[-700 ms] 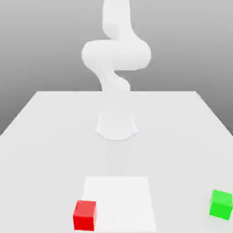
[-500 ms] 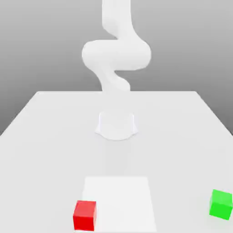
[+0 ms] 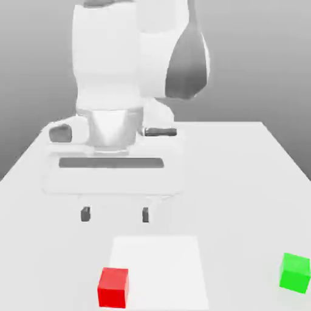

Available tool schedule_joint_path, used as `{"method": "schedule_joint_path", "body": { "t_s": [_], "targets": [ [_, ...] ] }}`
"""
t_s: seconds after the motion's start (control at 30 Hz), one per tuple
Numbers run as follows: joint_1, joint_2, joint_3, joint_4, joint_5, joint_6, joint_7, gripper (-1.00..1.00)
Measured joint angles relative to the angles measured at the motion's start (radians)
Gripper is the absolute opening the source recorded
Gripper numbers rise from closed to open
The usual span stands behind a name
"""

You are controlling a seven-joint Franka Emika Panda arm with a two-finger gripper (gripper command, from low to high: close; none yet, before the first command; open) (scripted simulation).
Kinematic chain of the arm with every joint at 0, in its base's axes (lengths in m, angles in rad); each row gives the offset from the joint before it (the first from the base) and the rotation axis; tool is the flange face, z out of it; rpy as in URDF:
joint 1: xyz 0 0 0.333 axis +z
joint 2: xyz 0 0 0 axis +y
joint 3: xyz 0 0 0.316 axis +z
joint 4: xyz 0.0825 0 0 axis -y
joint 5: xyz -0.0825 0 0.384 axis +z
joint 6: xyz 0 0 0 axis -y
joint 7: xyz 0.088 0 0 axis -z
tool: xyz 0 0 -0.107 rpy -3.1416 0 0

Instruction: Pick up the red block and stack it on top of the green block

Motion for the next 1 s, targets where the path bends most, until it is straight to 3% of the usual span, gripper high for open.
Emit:
{"method": "schedule_joint_path", "body": {
  "t_s": [0.27,0.3,0.53,0.7,1.0],
  "targets": [
    [-0.035,0.289,0.02,-0.004,0.027,0.174,-0.037,0.0],
    [-0.041,0.318,0.027,0.0,0.033,0.198,-0.041,-1.0],
    [-0.043,0.323,0.029,0.001,0.032,0.202,-0.04,-1.0],
    [-0.021,0.176,0.016,-0.02,-0.009,0.076,-0.02,-1.0],
    [0.177,0.141,0.25,0.037,-0.106,-0.02,-0.229,-1.0]
  ]
}}
